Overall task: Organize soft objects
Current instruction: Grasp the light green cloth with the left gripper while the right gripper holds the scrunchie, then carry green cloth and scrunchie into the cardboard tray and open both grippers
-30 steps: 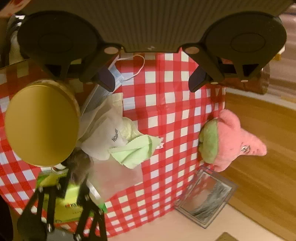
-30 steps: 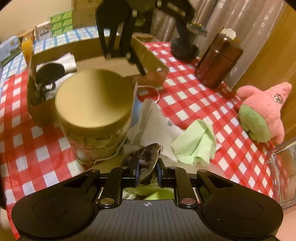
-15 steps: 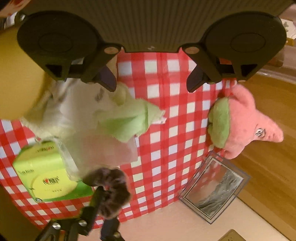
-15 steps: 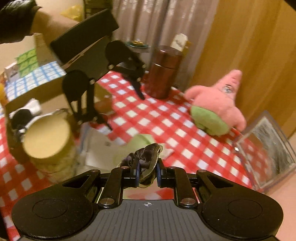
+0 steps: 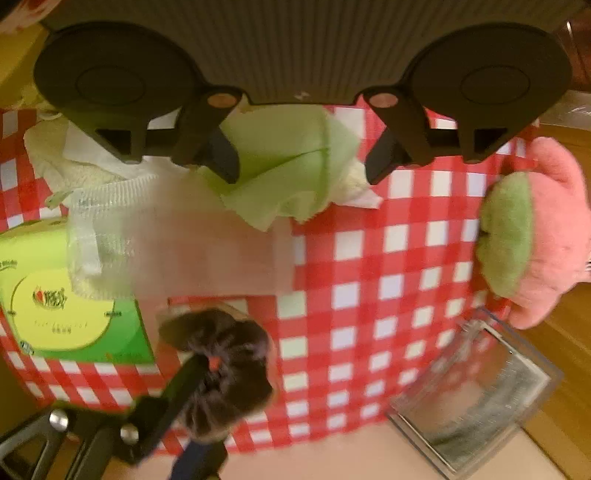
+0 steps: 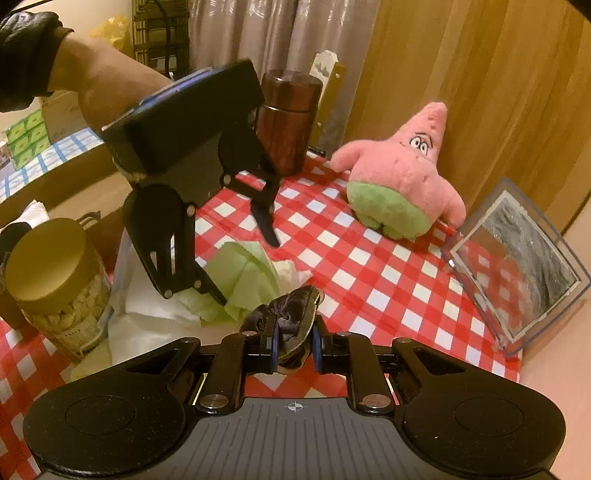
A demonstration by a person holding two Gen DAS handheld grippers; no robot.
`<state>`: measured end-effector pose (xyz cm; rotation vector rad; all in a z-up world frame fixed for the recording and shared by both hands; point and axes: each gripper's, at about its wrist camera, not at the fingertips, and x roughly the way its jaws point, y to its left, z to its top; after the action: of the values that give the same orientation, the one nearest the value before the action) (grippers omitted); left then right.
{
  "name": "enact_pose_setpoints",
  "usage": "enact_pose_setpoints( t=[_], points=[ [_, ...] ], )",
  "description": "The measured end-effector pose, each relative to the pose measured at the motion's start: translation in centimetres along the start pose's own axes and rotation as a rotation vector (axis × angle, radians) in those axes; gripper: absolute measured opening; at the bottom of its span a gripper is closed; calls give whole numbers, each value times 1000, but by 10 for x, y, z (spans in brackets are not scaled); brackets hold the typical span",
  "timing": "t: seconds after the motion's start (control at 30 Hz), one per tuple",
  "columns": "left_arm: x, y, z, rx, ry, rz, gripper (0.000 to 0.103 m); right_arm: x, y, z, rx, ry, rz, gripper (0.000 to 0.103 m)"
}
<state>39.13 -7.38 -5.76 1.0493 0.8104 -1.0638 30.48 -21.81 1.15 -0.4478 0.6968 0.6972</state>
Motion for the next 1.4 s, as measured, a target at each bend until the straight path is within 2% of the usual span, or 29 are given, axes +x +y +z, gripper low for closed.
enact_pose_setpoints(
  t=[0.07,0.13,0.17,0.23,0.3,0.6,0.97,1.2,1.4],
  points=[
    [9,-2,2,6,37,-14,58,1,-2,-3,9,2,0,17],
    [14,-3,3,1,49,-9,39,1,-3,-5,17,0,0,17],
    [16,-3,3,-12,56,-10,36,1,-4,-5,22,0,-3,17],
    [17,-3,2,-28,70,-9,16,1,-5,-6,32,1,-4,17],
    [16,-3,0,-41,83,-2,10,1,-6,-6,40,2,-11,17],
    [-21,-6,-4,-127,35,39,5,1,-7,-2,76,38,-49,17],
    [-97,-19,-13,-161,-24,121,5,-33,14,13,53,27,-61,17],
    [-158,-31,-28,-278,-78,189,5,-65,34,30,41,0,-67,17],
    [-209,-44,-58,-410,-100,245,5,-91,57,46,29,-33,-60,17]
  ],
)
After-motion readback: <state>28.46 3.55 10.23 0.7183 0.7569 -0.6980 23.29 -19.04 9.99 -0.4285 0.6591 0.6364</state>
